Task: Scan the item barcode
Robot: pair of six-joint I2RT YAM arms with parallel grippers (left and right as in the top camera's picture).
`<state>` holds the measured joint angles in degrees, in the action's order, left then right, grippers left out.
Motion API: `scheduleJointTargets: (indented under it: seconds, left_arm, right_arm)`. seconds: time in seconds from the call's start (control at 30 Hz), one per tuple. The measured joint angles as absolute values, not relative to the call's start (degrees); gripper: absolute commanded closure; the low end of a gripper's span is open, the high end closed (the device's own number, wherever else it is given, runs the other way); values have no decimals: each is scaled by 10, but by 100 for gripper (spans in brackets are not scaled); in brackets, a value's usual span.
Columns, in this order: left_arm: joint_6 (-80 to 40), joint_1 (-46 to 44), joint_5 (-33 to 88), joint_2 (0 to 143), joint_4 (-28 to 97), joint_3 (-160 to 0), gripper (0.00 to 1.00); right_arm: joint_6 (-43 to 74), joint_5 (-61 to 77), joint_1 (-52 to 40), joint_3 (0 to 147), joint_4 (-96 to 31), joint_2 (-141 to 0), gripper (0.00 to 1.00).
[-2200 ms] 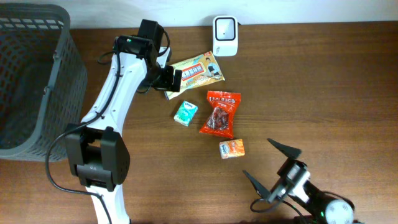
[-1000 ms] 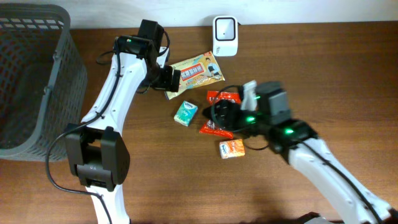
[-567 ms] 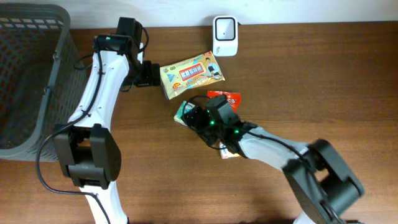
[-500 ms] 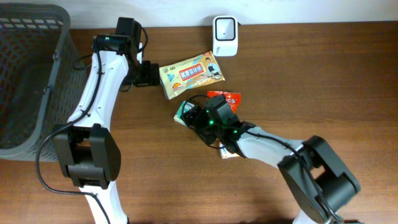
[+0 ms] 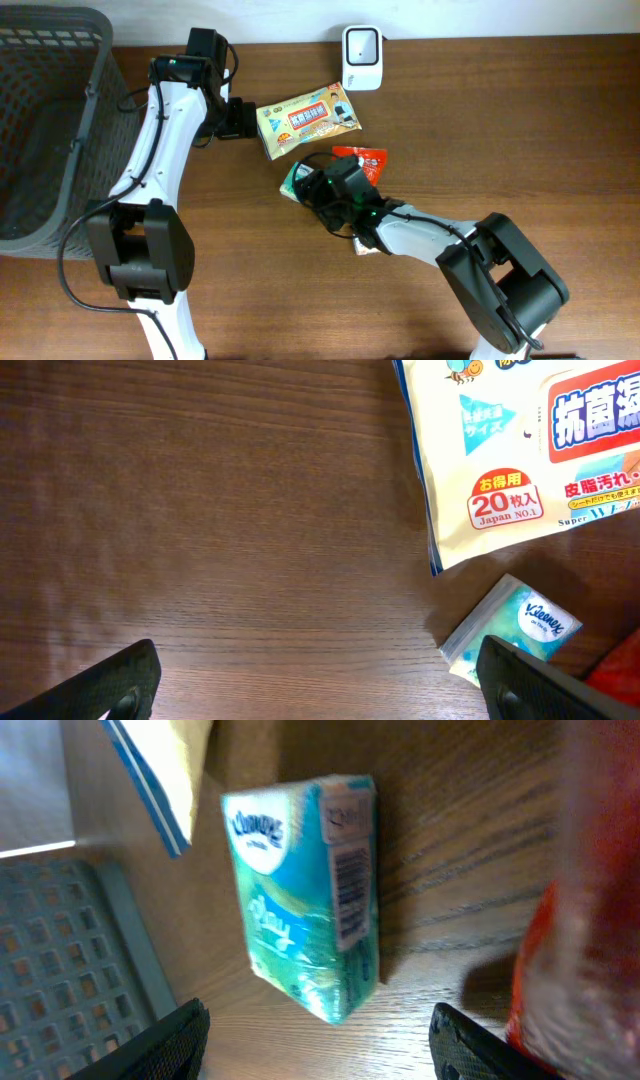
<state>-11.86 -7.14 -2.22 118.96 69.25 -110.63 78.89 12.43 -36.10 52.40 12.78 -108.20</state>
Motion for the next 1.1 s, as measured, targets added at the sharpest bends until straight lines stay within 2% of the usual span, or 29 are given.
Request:
scheduleJointTargets:
  seconds: [0.17,0.27,0.47,0.8,1.1]
  left_arm:
    - [-119,-71,-22,1190,697,-1106,1]
    - [-119,-71,-22,1190,697,-1106,1]
    - [-119,-71,-23,1190,702,-1106,1]
    - [-119,-71,-23,1190,704,-1106,1]
    - [-119,-71,-24,1190,707,-1106,1]
  right_arm:
    - [788,94,-360,537,66,-1082,28]
    - [746,90,-342,543,48,-1078,23]
    - [648,67,-302,592,-105,-1063,22]
    - [630,86,-356,610,-59,-1067,22]
    - [646,86,-369,613,-25,-1111,40]
